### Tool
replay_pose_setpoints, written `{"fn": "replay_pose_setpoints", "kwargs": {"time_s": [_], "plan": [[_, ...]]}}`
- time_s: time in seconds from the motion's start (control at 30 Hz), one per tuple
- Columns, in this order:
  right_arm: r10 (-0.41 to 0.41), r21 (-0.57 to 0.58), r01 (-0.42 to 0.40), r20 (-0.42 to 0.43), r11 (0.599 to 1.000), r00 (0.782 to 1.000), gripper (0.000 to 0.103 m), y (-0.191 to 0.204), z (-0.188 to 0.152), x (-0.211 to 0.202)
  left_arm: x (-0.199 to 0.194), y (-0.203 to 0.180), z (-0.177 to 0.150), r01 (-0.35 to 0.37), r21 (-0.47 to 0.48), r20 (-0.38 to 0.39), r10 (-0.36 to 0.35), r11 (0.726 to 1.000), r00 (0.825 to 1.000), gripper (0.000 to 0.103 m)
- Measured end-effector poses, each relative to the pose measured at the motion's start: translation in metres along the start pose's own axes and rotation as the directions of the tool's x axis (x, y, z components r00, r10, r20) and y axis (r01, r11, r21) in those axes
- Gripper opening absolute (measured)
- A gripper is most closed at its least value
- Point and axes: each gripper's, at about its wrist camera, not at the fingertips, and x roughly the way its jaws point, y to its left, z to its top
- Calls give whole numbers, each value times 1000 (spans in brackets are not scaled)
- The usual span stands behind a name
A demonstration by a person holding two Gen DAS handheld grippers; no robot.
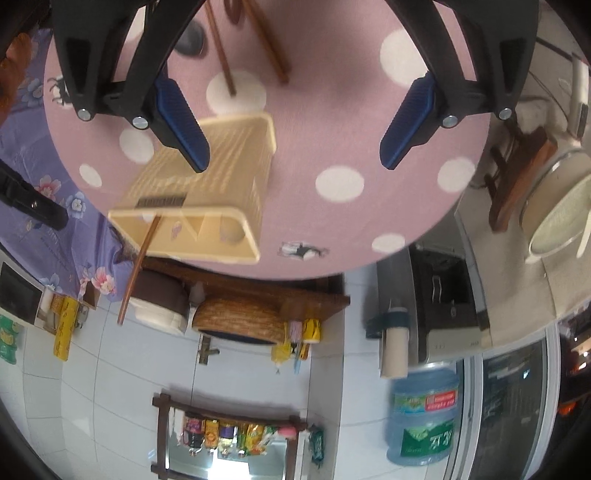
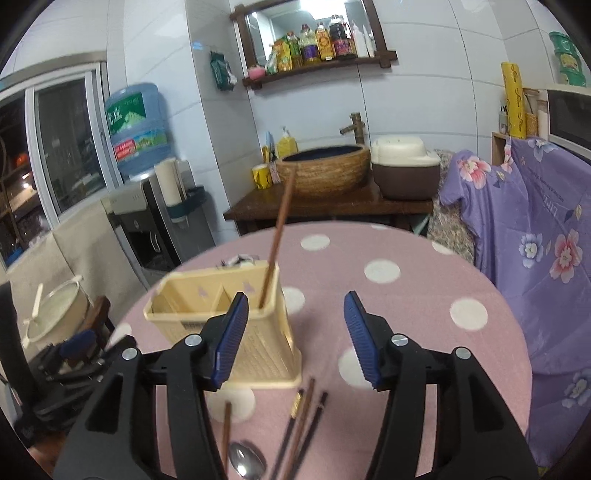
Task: Organize utensils
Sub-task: 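Open both tools to release the utensils and pull back, then grasp the wooden-handled spoon with the left tool while the right tool grasps a black chopstick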
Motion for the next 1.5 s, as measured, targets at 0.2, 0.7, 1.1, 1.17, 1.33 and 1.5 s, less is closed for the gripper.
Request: {"fn": "replay_pose_setpoints", "kwargs": {"time_s": [0.2, 0.7, 1.1, 1.17, 1.33, 1.5], "plan": [[-46, -13, 45, -112, 999, 993, 55, -16, -51, 7, 0, 8, -45, 4, -12, -91, -5, 1000, 996, 91], [-92, -28, 88, -218, 996, 972, 55, -30, -132, 6, 4, -22, -106, 104, 25, -263, -94, 994, 960, 55], [-91, -14, 90, -241, 996, 966, 55, -34, -144, 3, 18, -37, -114, 111, 47, -312, -91, 993, 946, 35], [-89, -16, 88, -244, 996, 966, 55, -33, -144, 4, 19, -38, -114, 108, 52, -316, -86, 993, 945, 34], [-86, -18, 84, -249, 996, 965, 55, -30, -145, 5, 21, -41, -114, 100, 59, -320, -76, 993, 944, 30], [-89, -23, 86, -251, 996, 964, 55, -29, -146, 5, 22, -40, -113, 86, 56, -318, -64, 995, 946, 21]]}}
